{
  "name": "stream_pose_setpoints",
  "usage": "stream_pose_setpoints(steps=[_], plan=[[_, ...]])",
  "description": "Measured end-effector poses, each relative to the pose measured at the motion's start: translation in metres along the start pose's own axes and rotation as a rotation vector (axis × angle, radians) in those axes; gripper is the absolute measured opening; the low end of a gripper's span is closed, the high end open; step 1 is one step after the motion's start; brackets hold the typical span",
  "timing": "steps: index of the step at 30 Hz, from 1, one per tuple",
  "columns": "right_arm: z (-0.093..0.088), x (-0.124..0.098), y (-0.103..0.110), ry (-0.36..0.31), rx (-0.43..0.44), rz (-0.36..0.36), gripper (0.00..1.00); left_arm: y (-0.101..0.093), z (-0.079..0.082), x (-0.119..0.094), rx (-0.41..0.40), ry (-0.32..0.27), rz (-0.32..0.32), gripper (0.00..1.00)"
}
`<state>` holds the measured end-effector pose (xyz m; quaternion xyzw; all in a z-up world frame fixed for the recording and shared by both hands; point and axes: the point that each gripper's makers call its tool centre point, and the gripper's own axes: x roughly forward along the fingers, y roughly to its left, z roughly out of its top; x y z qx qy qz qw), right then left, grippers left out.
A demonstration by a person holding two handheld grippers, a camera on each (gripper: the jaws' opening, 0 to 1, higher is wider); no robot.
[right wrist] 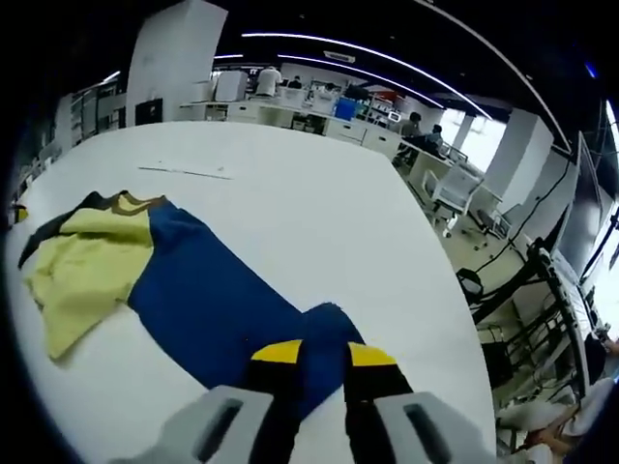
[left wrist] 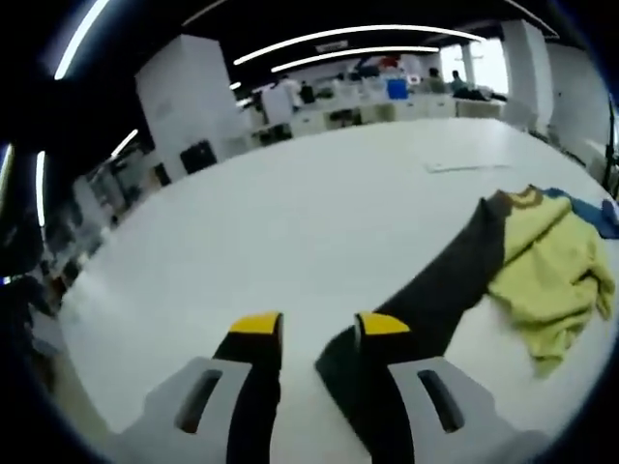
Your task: Fold the garment on the visible template until the final outline fits inside the template.
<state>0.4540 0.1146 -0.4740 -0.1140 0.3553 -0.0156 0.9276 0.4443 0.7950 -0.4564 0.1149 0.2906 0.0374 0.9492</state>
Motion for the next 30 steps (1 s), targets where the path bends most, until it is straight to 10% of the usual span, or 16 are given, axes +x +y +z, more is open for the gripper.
stream_pose_setpoints(steps=[13,30], plan=[[0.006,-0.026,0.065,-0.018,0.127,0.215,0.66,-0.077,0.023,-0.022,0.015,-0.098,-0.263,0.61],[-0.02,-0.06,0.166,-0.007,0.109,0.439,0.7,-0.139,-0.008,-0.038,0.038,-0.057,-0.436,0.62]])
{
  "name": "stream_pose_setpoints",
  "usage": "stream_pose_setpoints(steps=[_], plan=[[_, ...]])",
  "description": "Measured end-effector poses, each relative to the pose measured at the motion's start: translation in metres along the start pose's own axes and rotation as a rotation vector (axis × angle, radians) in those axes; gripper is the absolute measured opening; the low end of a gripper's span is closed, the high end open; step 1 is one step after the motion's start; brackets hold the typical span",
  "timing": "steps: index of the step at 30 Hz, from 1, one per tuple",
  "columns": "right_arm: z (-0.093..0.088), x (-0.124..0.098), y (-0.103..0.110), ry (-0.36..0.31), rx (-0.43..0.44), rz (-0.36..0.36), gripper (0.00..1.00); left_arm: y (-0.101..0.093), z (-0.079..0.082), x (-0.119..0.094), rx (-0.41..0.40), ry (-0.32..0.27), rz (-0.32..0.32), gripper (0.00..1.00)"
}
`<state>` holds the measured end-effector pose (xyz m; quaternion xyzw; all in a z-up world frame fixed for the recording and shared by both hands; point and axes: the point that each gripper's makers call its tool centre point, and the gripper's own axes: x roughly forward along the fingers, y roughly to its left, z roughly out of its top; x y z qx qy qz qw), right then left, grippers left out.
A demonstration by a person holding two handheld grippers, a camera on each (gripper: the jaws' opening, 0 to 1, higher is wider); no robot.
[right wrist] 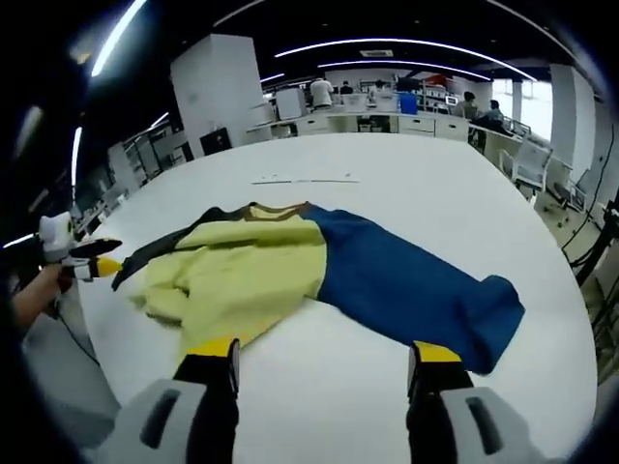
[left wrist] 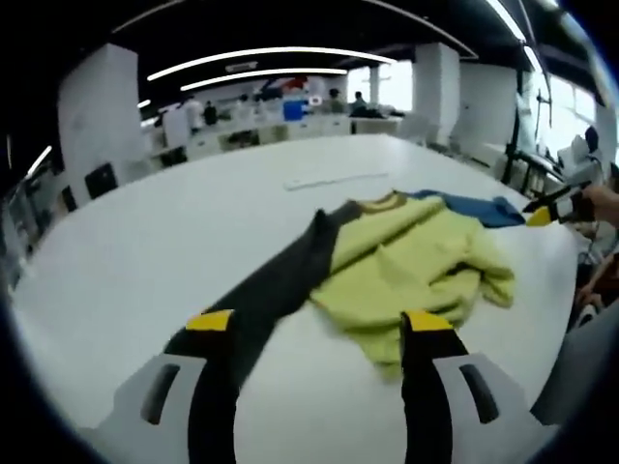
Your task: Fold the garment on the visible template until the final outline fits inside the template.
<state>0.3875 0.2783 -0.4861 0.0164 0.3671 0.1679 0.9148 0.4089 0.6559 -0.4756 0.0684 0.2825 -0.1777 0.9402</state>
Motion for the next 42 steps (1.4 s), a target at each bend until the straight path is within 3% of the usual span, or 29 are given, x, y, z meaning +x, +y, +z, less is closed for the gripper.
stream_pose_setpoints(steps=[3,12,16,22,26,32,38,42], plan=[[-0.008,0.002,0.018,-0.011,0.016,0.022,0.67,-0.015,-0.019,0.003,-0.061,0.043,-0.045,0.6],[-0.028,0.012,0.054,-0.013,0.077,0.042,0.57,-0.035,-0.042,0.003,-0.04,0.1,-0.06,0.51],[-0.034,0.015,0.063,-0.008,0.086,0.027,0.48,-0.041,-0.048,0.004,-0.024,0.115,-0.068,0.45],[-0.037,0.019,0.08,0.001,0.075,0.039,0.39,-0.044,-0.052,0.008,-0.02,0.12,-0.074,0.37],[-0.04,0.024,0.092,0.008,0.071,0.05,0.33,-0.052,-0.057,0.012,-0.025,0.133,-0.097,0.25],[-0.047,0.031,0.108,0.031,0.079,0.059,0.23,-0.054,-0.057,0.015,-0.021,0.141,-0.098,0.19],[-0.053,0.04,0.11,0.056,0.072,0.057,0.16,-0.054,-0.059,0.018,-0.024,0.152,-0.096,0.12],[-0.053,0.045,0.103,0.057,0.076,0.048,0.06,-0.054,-0.059,0.021,-0.024,0.151,-0.092,0.06]])
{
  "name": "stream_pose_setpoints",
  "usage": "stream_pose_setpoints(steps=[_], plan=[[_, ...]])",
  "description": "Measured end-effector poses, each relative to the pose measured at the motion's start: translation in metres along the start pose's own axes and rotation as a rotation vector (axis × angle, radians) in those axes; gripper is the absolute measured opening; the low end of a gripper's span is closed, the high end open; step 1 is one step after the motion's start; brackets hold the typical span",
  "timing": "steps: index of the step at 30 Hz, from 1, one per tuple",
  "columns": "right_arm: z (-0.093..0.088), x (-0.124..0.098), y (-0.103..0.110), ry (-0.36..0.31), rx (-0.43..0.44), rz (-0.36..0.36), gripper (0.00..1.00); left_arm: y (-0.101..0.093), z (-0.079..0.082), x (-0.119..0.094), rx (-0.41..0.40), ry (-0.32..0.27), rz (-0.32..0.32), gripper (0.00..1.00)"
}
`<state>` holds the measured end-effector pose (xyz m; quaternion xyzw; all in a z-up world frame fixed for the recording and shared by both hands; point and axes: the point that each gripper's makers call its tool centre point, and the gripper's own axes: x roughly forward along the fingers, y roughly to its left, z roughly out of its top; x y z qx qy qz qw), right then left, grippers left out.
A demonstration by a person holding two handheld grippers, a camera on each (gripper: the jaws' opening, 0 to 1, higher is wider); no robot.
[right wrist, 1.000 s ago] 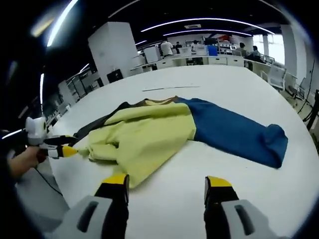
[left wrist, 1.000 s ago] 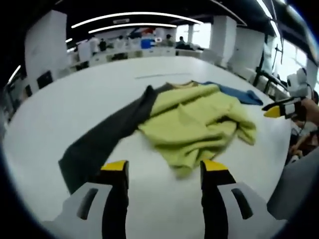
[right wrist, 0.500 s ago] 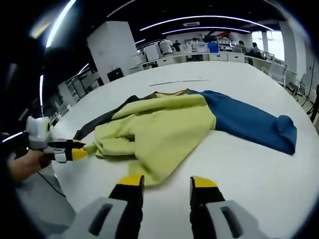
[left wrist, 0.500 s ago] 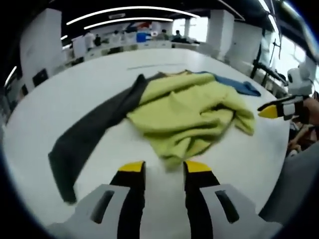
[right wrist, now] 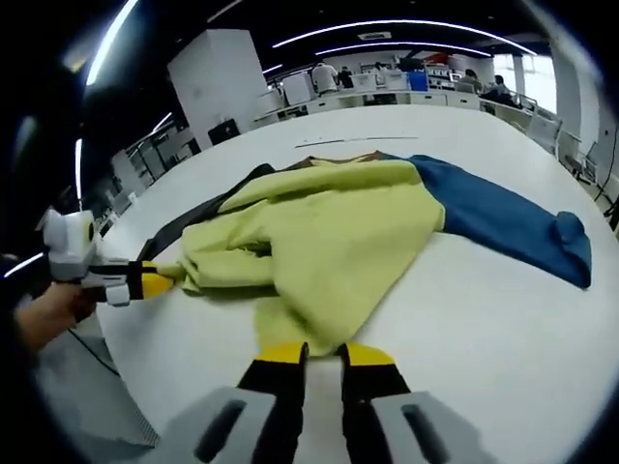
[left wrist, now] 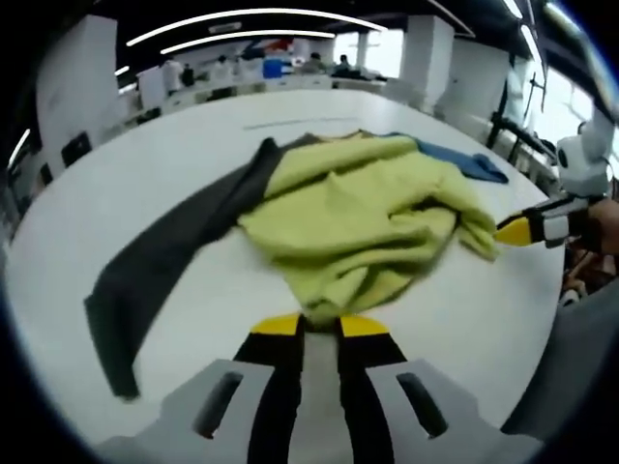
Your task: Fold the garment on the visible template until the final outline fits inside the template.
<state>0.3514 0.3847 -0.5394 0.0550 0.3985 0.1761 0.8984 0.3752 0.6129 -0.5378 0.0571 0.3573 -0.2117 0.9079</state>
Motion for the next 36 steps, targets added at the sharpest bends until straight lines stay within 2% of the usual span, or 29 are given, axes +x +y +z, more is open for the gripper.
stream_pose_setpoints(steps=[4,15,21,28,33,36], plan=[[0.003,0.0,-0.005,-0.001,0.004,-0.003,0.0,0.001,0.002,0.001,-0.007,-0.002,-0.004,0.02],[0.017,-0.028,-0.017,-0.057,-0.005,-0.011,0.0,-0.002,0.01,-0.014,-0.014,0.009,-0.028,0.01],[0.027,-0.043,-0.028,-0.086,0.0,-0.03,0.0,-0.01,0.021,-0.027,-0.054,-0.018,-0.049,0.0],[0.042,-0.06,-0.057,-0.099,-0.062,-0.077,0.0,-0.01,0.023,-0.043,-0.117,0.009,-0.063,0.0],[0.044,-0.062,-0.074,-0.096,-0.044,-0.111,0.0,-0.009,0.018,-0.046,-0.118,0.036,-0.054,0.0],[0.043,-0.06,-0.077,-0.09,-0.047,-0.118,0.0,-0.006,0.013,-0.047,-0.113,0.059,-0.041,0.0]])
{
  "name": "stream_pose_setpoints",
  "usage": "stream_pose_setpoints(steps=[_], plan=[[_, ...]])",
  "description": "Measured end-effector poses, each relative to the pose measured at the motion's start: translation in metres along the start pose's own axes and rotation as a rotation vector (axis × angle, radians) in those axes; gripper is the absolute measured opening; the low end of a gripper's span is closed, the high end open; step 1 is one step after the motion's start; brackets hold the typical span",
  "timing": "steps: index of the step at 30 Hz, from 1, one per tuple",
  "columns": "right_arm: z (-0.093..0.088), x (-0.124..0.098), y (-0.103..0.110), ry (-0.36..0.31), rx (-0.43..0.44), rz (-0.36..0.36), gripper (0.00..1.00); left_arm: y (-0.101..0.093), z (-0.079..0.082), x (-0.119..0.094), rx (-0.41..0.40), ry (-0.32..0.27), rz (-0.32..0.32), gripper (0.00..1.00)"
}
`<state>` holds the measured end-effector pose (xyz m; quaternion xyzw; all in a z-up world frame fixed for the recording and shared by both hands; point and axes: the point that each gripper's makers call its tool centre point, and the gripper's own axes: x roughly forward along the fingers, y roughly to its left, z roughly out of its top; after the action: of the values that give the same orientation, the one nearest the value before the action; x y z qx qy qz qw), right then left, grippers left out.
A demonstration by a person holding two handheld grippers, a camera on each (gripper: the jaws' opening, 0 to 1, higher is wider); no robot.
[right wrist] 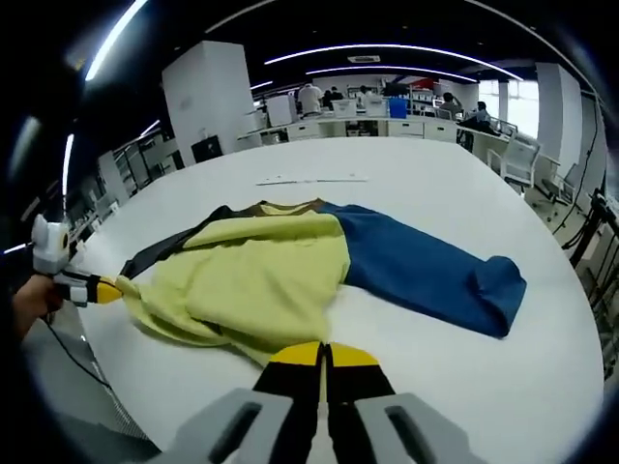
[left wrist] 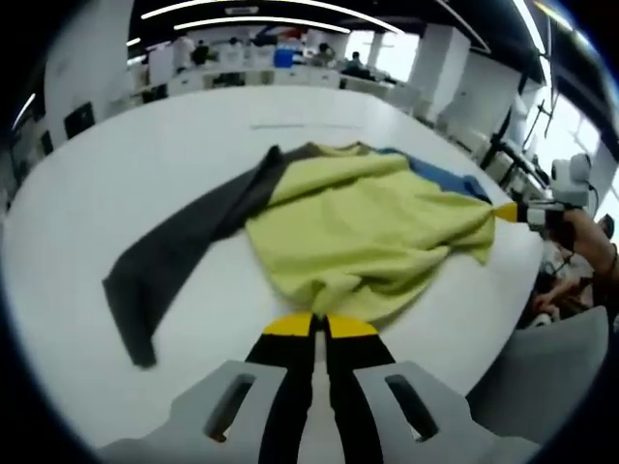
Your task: Fold the garment on the visible template until the final outline fits inside the template.
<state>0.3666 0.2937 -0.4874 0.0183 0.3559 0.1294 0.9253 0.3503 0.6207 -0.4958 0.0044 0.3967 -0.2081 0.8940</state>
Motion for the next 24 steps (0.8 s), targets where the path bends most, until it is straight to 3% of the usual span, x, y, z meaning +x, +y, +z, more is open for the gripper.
stream_pose_setpoints(steps=[10,24], plan=[[-0.005,0.027,-0.016,0.032,-0.055,-0.034,0.0,0.012,-0.014,0.001,0.023,0.05,0.023,0.0],[-0.007,0.067,-0.032,0.082,-0.03,-0.045,0.0,0.017,-0.03,0.014,-0.044,0.09,0.016,0.0]])
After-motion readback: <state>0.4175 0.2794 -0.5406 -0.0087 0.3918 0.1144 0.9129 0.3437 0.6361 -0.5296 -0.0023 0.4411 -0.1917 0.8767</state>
